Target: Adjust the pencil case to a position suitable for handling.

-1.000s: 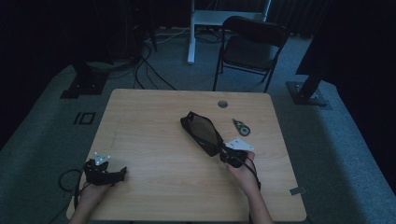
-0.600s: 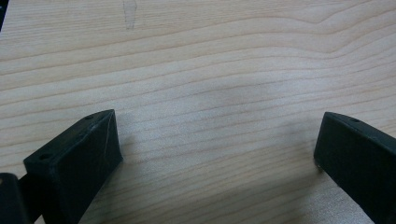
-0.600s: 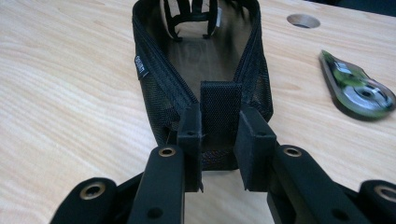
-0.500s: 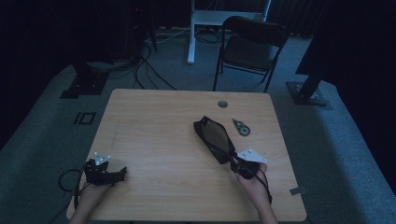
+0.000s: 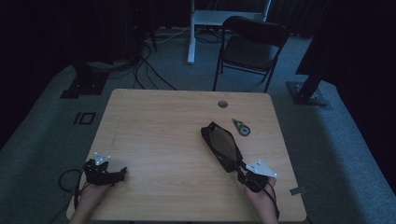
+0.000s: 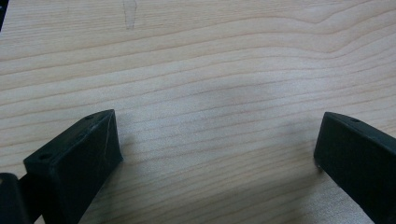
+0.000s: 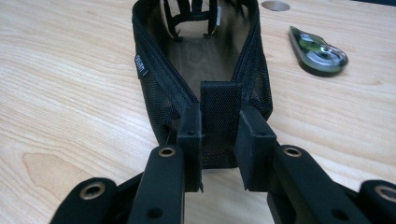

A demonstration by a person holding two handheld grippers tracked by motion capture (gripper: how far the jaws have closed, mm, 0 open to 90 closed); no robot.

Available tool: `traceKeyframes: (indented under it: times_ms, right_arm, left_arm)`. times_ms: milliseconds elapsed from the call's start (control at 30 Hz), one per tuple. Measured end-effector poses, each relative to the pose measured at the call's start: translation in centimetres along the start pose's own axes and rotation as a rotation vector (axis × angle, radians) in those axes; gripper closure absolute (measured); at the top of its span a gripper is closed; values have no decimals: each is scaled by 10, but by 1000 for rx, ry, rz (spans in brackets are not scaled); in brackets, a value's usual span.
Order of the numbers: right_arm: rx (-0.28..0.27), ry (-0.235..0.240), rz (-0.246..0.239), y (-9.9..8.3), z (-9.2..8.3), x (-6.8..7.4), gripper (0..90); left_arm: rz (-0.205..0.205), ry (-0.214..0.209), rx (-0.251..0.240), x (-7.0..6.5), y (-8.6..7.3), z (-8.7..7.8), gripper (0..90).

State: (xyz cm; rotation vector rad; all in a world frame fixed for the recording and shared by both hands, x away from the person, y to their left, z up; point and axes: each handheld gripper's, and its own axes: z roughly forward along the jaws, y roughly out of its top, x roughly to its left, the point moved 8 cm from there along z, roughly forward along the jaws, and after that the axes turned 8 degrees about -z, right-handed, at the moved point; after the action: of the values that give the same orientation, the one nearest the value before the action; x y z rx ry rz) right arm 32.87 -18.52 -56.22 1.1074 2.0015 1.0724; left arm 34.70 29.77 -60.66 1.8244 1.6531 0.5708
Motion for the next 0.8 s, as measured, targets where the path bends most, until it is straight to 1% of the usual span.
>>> traceKeyframes:
  times_ms: [100, 267, 367, 433, 600, 667, 733, 800]
  right_arm:
    - [-1, 1, 4, -3, -5, 2, 733]
    - [1, -19, -18, -6, -12, 6, 733]
    - [-1, -19, -6, -9, -16, 8, 733]
    - [1, -18, -7, -10, -18, 9, 733]
    - [1, -30, -23, -11, -24, 12, 725]
    - [-7, -24, -21, -9, -25, 12, 681]
    - [-23, -19, -4, -5, -25, 12, 622]
    - [-33, -14, -3, -2, -26, 12, 589]
  left_arm:
    - [0, 0, 0, 0, 0, 0, 6]
    - [0, 0, 0, 0, 0, 0, 6]
    - [0, 0, 0, 0, 0, 0, 6]
    - [0, 0, 0, 0, 0, 0, 6]
    - [-1, 0, 0, 0, 0, 0, 6]
    - [-1, 0, 0, 0, 0, 0, 6]
    - [0, 0, 0, 0, 0, 0, 6]
    - [0, 0, 0, 0, 0, 0, 6]
